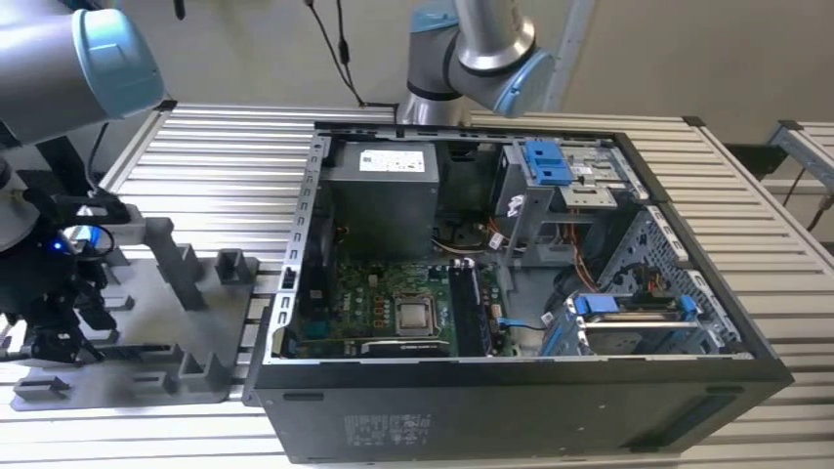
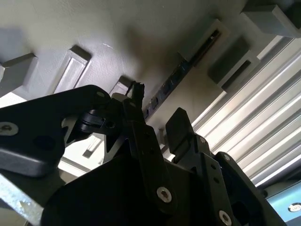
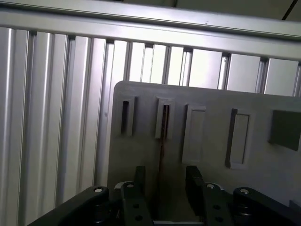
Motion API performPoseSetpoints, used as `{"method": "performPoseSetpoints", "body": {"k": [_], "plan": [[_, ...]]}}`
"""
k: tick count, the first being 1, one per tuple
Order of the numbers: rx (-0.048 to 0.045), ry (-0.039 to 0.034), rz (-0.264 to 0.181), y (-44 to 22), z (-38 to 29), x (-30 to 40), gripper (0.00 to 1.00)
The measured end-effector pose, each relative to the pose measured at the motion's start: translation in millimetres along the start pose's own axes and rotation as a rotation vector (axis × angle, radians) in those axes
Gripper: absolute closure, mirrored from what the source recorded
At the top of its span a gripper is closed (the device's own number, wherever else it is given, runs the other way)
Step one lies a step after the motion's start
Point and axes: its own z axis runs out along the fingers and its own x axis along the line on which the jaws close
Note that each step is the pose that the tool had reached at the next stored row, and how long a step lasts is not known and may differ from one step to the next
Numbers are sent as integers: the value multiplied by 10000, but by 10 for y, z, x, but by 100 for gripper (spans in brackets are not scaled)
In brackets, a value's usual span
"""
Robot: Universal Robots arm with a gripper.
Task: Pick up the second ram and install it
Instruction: 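Pick up the second ram and move it above second insertion slot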
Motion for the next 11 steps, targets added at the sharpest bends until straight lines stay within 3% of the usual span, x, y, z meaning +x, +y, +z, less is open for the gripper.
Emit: {"method": "performPoseSetpoints", "body": {"k": [11], "plan": [[-1,0,-157,7,109,31,52]]}}
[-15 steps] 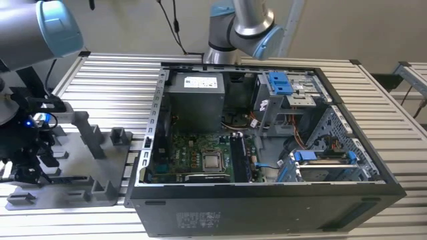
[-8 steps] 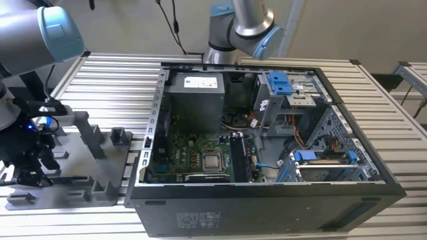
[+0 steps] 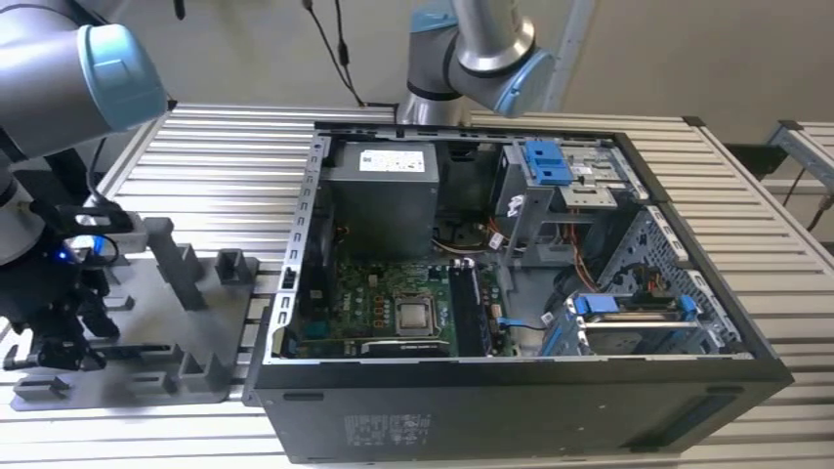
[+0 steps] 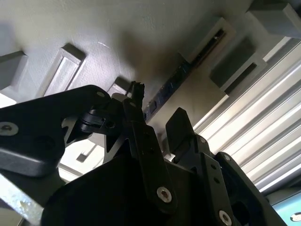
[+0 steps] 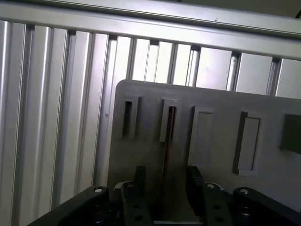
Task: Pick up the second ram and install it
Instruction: 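Pick up the second ram and move it above second insertion slot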
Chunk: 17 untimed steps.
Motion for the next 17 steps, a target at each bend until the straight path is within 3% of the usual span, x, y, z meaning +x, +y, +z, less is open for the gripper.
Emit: {"method": "performPoseSetpoints", "body": {"k": [11,13,14,15,17], "plan": [[0,0,1,7,32,13,52],[-1,0,2,8,32,14,73],[0,0,2,7,33,13,73],[-1,0,2,8,32,14,79],[0,0,4,7,33,14,79]]}}
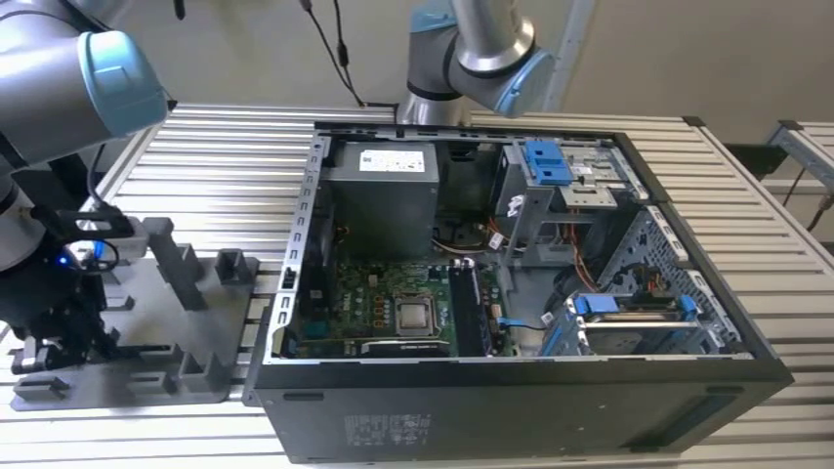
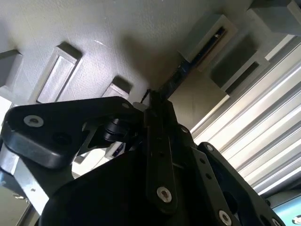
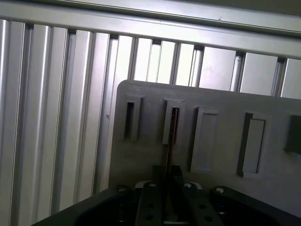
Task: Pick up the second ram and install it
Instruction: 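Pick up the second ram and move it above second insertion slot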
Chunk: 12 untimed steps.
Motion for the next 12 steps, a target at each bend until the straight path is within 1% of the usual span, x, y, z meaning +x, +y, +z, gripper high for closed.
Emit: {"method": "performPoseSetpoints", "body": {"k": [4,10,11,12], "plan": [[0,0,113,0,1,0,79],[0,0,116,0,1,0,79],[1,1,116,0,1,0,81],[1,1,116,0,1,0,86]]}}
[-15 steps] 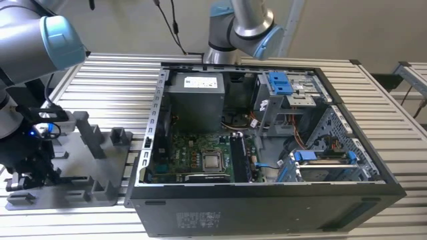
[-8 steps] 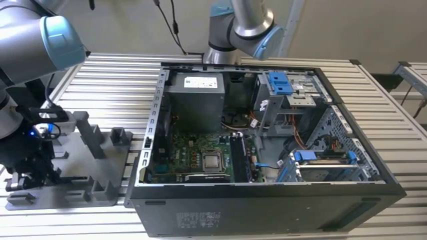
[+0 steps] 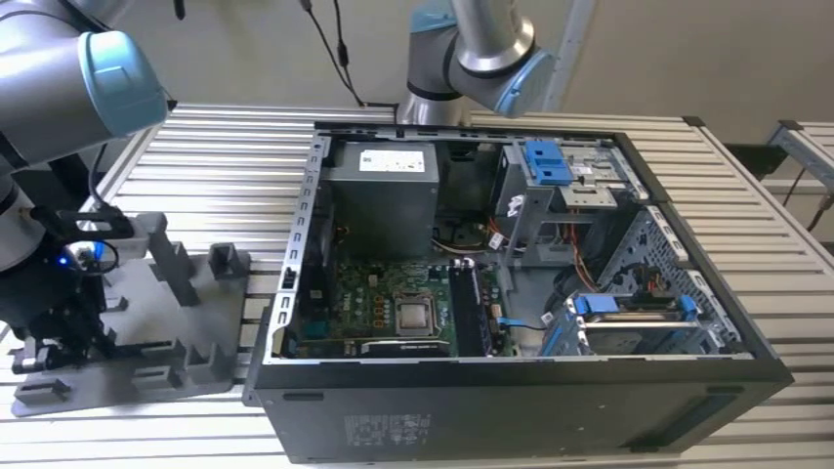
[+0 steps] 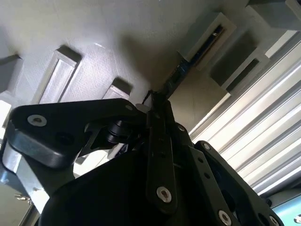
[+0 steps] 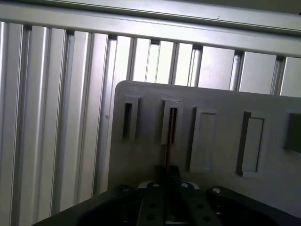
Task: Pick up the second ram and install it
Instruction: 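Pick up the second ram and move it above second insertion slot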
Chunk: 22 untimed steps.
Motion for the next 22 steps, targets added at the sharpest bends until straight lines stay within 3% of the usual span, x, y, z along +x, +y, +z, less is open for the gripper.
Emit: {"method": "performPoseSetpoints", "body": {"k": [14,22], "plan": [[0,0,1,0,-1,0,86],[-3,0,2,-1,-79,0,86]]}}
